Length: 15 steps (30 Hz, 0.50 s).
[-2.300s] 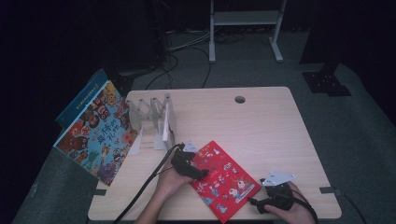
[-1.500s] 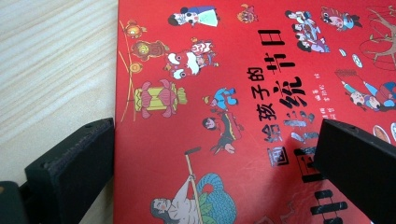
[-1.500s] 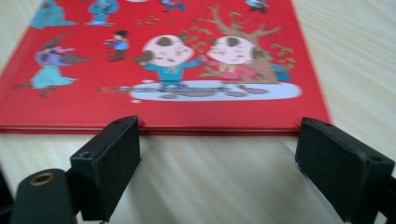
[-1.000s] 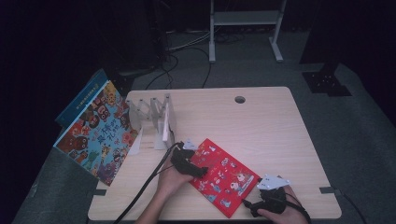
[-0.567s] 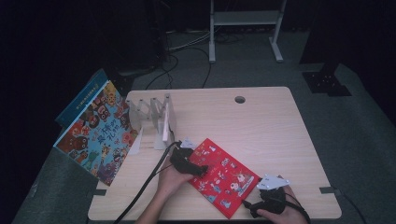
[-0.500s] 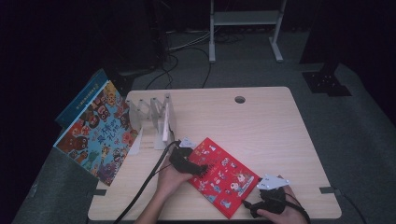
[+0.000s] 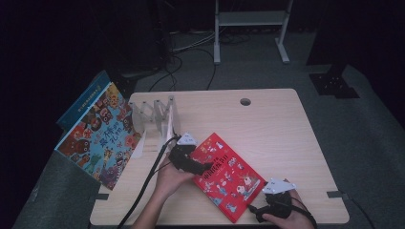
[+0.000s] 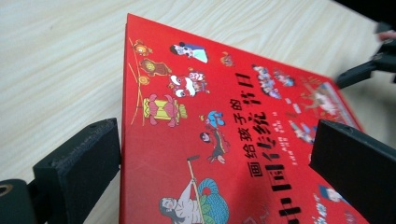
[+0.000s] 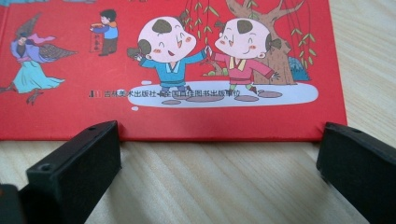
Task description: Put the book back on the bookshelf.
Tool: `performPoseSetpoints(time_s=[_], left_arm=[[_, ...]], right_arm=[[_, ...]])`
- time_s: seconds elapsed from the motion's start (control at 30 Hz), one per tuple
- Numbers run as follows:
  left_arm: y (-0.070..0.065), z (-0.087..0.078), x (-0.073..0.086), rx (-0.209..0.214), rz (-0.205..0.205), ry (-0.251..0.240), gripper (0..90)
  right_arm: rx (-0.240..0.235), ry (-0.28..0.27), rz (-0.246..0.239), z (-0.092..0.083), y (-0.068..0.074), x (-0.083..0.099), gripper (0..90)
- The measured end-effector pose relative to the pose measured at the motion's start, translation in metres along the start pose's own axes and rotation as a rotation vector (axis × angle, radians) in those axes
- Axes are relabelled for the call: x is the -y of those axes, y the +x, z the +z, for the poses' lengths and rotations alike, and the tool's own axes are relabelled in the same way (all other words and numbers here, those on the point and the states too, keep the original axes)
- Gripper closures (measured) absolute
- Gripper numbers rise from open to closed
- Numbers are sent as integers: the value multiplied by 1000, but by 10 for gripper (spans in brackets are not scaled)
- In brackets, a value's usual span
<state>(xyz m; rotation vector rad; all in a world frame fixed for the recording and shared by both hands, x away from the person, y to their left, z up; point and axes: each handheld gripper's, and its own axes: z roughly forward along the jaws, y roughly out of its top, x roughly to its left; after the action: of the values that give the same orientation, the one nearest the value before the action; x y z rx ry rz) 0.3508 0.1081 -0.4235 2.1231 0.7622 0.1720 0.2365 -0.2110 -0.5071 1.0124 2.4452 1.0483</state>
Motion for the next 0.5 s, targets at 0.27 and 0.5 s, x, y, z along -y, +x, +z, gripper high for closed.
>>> performPoseSetpoints(time_s=[0.27,0.5], left_arm=[[-15,-23,-21,36,64,-47,12],[-37,-42,-40,69,137,-102,43]], right_arm=[[4,3,2,1,1,-2,0],[11,1,2,2,1,-2,0]])
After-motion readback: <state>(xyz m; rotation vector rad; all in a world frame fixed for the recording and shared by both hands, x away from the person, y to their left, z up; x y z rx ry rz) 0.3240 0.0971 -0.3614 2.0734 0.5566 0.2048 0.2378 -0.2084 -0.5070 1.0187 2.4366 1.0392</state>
